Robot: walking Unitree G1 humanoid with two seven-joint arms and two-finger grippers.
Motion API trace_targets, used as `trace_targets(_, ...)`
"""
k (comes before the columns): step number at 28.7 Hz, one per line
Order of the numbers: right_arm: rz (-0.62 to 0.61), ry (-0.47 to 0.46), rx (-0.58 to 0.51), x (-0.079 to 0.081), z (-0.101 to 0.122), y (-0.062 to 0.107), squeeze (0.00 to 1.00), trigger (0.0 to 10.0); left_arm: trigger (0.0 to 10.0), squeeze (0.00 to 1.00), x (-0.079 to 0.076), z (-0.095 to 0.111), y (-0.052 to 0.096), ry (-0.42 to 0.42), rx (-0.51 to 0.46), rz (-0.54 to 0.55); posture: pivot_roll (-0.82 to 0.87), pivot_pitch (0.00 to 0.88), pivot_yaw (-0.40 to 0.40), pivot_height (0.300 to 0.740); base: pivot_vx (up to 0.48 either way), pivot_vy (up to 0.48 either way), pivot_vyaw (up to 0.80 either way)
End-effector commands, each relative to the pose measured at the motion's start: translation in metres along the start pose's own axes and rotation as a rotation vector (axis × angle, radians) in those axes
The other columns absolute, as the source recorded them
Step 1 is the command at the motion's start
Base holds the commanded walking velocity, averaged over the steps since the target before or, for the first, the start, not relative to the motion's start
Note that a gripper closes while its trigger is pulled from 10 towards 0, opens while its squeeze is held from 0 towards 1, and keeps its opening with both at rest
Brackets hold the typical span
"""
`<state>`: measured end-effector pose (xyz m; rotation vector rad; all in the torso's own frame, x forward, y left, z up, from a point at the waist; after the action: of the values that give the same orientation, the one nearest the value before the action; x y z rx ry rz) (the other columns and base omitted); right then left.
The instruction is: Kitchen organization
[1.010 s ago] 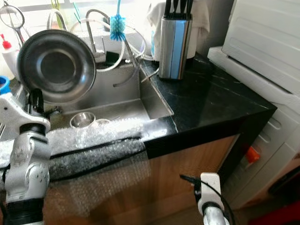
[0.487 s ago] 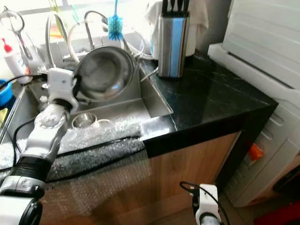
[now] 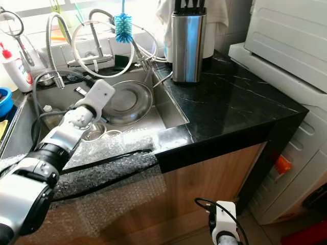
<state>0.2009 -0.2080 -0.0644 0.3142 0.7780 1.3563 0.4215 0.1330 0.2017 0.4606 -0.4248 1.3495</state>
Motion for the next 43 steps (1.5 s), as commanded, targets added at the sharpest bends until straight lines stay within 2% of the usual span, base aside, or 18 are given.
trace_targets(1, -0.004, -0.016, 0.000, 0.001, 0.000, 0.000, 0.00, 10.0, 10.0, 0.00, 0.001, 0.001, -0.001, -0.066, 0.003, -0.002, -0.02, 0.000, 0.108, 0.740, 0.000, 0.000, 0.00)
trace_targets(3, -0.006, -0.022, -0.006, 0.001, 0.000, -0.001, 0.00, 10.0, 10.0, 0.00, -0.002, -0.001, -0.003, -0.102, 0.023, -0.024, -0.02, 0.000, 0.109, 0.740, 0.000, 0.000, 0.00)
trace_targets(6, -0.007, -0.016, -0.006, 0.002, -0.001, -0.001, 0.00, 10.0, 10.0, 0.00, -0.011, -0.012, -0.001, -0.211, 0.057, -0.078, -0.03, 0.000, 0.114, 0.740, 0.000, 0.000, 0.00)
trace_targets(11, -0.005, -0.008, -0.006, 0.002, -0.001, -0.001, 0.00, 10.0, 10.0, 0.00, -0.019, -0.027, 0.002, -0.279, 0.114, -0.128, -0.03, 0.000, 0.117, 0.740, 0.000, 0.000, 0.00)
trace_targets(15, -0.005, -0.008, -0.008, 0.002, -0.001, -0.001, 0.00, 10.0, 10.0, 0.00, -0.026, -0.032, 0.003, -0.315, 0.129, -0.162, -0.03, 0.000, 0.119, 0.740, 0.000, 0.000, 0.00)
trace_targets(22, -0.006, -0.005, -0.011, 0.002, -0.001, -0.001, 0.00, 10.0, 10.0, 0.00, -0.032, -0.038, 0.004, -0.319, 0.155, -0.207, -0.03, 0.000, 0.121, 0.740, 0.000, 0.000, 0.00)
trace_targets(23, -0.006, -0.005, -0.010, 0.002, -0.002, -0.001, 0.00, 10.0, 10.0, 0.96, -0.032, -0.038, 0.004, -0.321, 0.155, -0.207, -0.03, 0.000, 0.121, 0.740, 0.000, 0.000, 0.00)
trace_targets(25, -0.006, -0.005, -0.008, 0.002, -0.002, -0.001, 0.00, 10.0, 10.0, 1.00, -0.032, -0.038, 0.004, -0.317, 0.155, -0.208, -0.03, 0.000, 0.122, 0.740, 0.000, 0.000, 0.00)
trace_targets(35, -0.002, -0.002, -0.005, 0.003, -0.002, -0.002, 0.00, 10.0, 10.0, 1.00, -0.034, -0.036, 0.004, -0.295, 0.137, -0.245, -0.03, 0.000, 0.124, 0.740, 0.000, 0.000, 0.00)
trace_targets(37, -0.001, -0.004, -0.008, 0.005, -0.001, -0.002, 0.00, 10.0, 10.0, 1.00, -0.036, -0.030, 0.004, -0.290, 0.107, -0.308, -0.03, 0.000, 0.128, 0.740, 0.000, 0.000, 0.00)
trace_targets(43, -0.002, -0.009, -0.008, 0.006, 0.000, -0.003, 0.00, 10.0, 10.0, 1.00, -0.031, -0.016, 0.003, -0.326, 0.054, -0.395, -0.03, 0.000, 0.133, 0.740, 0.000, 0.000, 0.00)
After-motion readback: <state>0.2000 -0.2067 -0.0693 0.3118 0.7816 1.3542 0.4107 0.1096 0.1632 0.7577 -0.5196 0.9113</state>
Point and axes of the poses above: a point about 5 cm out from each wrist's last joint towards the gripper, its own y axis pointing back from the gripper into the wrist, its own z axis along the axis of the wrist's last joint, x = y × z, the point moved 1 cm from there along -y, pointing out of the wrist towards the gripper, and after that the axes turned 13 degrees about y, right-handed, at the moved point
